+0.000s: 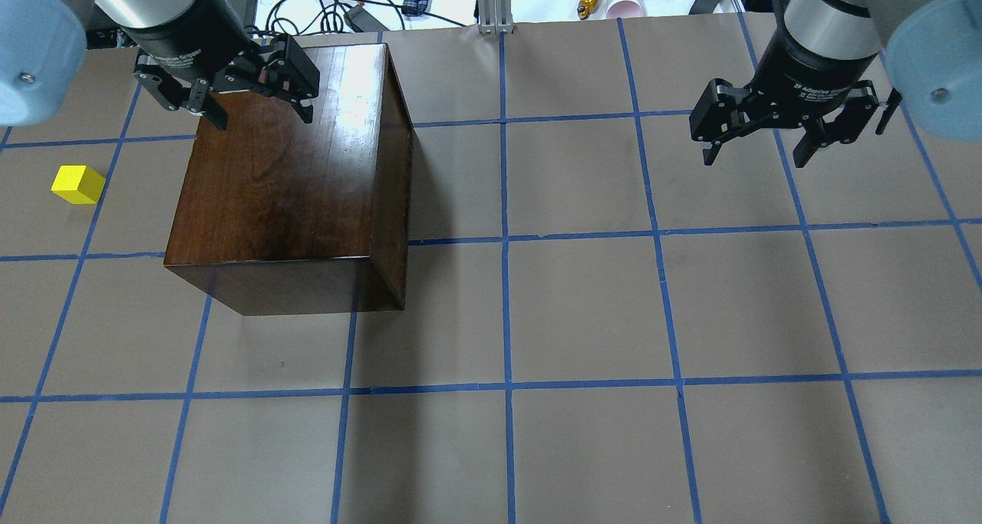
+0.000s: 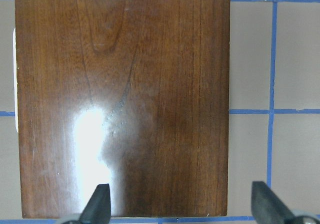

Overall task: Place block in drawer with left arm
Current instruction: 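Move the left gripper off the cabinet top toward the drawer side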

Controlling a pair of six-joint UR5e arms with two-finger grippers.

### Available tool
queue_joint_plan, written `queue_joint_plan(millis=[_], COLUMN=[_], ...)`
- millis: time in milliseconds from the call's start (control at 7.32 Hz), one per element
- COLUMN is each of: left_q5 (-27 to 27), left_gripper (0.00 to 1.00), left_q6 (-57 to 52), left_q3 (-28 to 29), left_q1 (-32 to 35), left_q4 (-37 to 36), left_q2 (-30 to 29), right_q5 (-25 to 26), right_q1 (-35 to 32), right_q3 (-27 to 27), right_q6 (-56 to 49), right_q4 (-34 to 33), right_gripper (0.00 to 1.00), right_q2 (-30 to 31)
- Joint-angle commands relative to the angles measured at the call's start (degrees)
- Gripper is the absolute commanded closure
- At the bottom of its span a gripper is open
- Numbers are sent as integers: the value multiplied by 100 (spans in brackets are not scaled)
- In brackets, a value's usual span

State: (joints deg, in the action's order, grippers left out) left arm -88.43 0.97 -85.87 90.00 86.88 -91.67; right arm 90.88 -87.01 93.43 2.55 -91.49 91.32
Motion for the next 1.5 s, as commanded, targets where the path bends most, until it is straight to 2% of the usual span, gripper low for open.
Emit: queue_joint_plan(millis=[0, 820, 1366], left_q5=[1, 1, 37], left_gripper=[0, 0, 0], left_q6=[0, -36, -62], left_q3=[0, 9, 26], left_q1=[0, -26, -290], left_q4=[4, -5, 4], left_q2=[0, -9, -17], right_q5=[0, 0, 0], right_q1=[0, 0, 0], right_q3=[0, 0, 0], right_q6=[0, 0, 0], right_q4=[0, 0, 0], right_gripper=[0, 0, 0], right_q2=[0, 0, 0])
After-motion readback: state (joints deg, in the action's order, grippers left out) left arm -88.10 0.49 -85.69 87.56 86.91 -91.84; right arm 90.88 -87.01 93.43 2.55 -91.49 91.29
